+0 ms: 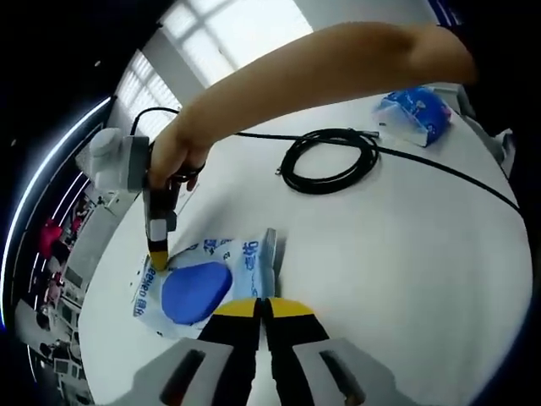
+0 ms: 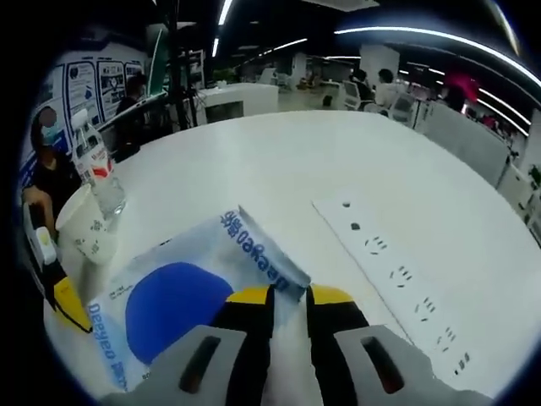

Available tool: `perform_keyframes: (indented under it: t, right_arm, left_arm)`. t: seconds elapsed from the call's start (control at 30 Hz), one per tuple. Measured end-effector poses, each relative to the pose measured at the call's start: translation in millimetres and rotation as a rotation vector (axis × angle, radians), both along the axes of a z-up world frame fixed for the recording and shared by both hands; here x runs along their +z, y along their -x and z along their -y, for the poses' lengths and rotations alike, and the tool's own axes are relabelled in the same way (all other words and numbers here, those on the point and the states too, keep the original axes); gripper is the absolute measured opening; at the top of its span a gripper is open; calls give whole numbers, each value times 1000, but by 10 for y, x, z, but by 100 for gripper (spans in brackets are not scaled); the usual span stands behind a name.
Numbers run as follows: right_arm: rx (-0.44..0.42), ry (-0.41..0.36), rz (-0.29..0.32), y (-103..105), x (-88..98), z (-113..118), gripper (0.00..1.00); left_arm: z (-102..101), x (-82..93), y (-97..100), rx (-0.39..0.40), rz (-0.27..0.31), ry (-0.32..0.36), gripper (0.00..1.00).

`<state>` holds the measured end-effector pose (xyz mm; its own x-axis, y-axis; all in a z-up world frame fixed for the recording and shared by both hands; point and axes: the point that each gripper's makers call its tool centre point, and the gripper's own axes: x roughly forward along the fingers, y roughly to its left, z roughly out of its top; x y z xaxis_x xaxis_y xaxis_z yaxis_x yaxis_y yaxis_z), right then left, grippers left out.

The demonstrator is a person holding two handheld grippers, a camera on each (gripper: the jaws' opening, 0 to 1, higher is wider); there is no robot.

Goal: Arrange the tabletop items into an orderly group along one side of the table until the central work area is clear of visible clutter.

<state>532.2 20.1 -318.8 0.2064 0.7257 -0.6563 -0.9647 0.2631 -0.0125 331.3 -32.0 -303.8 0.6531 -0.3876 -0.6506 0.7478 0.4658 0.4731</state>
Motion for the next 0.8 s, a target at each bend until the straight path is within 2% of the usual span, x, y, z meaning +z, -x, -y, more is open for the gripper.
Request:
perform_keyframes:
  t: [0.4,0.53,0.8]
  right_arm:
    - [-22,-5,-9,3,17,45,1]
    - [-43,-46,-23,-9,113,70,0]
    - [-75,-76,-34,25,271,225,0]
  left_arm:
    - [-13,11,-16,18,7,-1,0]
    - [-44,27,-26,30,14,-9,0]
    - [-5,87,-6,21,34,-10,0]
